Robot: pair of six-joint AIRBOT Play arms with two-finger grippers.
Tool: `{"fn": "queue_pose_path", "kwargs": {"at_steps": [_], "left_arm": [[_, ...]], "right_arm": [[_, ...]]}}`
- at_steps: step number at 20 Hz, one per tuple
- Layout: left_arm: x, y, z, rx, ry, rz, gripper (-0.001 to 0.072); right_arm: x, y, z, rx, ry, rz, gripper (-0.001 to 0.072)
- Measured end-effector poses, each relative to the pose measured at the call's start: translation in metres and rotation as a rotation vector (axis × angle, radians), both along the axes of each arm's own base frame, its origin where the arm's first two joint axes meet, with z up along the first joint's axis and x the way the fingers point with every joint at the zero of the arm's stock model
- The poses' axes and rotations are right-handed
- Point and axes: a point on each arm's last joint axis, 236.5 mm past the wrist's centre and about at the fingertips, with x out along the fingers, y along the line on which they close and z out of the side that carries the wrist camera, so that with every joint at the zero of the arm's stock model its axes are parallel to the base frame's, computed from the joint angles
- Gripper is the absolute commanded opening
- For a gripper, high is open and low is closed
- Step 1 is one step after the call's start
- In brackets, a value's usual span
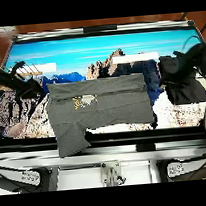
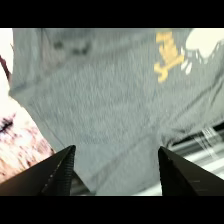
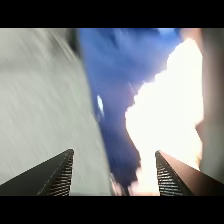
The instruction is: Fold the shirts.
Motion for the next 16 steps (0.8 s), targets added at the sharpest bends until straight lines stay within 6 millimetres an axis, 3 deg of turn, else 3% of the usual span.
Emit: {"fn": "queue_pose_path", "kwargs": {"at_steps": [4, 6, 8, 12, 16], "left_arm": [[-0.073, -0.004, -0.028, -0.047, 0.079, 0.085, 0.0595], [-0.105, -0.011, -0.046, -0.085, 0.104, 0.117, 0.0593], [-0.132, -0.018, -0.064, -0.112, 0.136, 0.127, 0.0504], [-0.163, -0.030, -0.095, -0.130, 0.163, 0.138, 0.0505], [-0.170, -0.032, -0.109, -0.120, 0.144, 0.138, 0.0503]], "right_arm": [[-0.057, -0.018, -0.001, 0.062, 0.046, -0.055, 0.0620], [-0.072, -0.021, -0.003, 0.087, 0.036, -0.088, 0.0620], [-0.077, -0.022, -0.004, 0.103, 0.020, -0.108, 0.0620], [-0.076, -0.016, -0.003, 0.146, -0.012, -0.134, 0.0620], [-0.075, -0.011, 0.000, 0.173, -0.025, -0.147, 0.0620]]}}
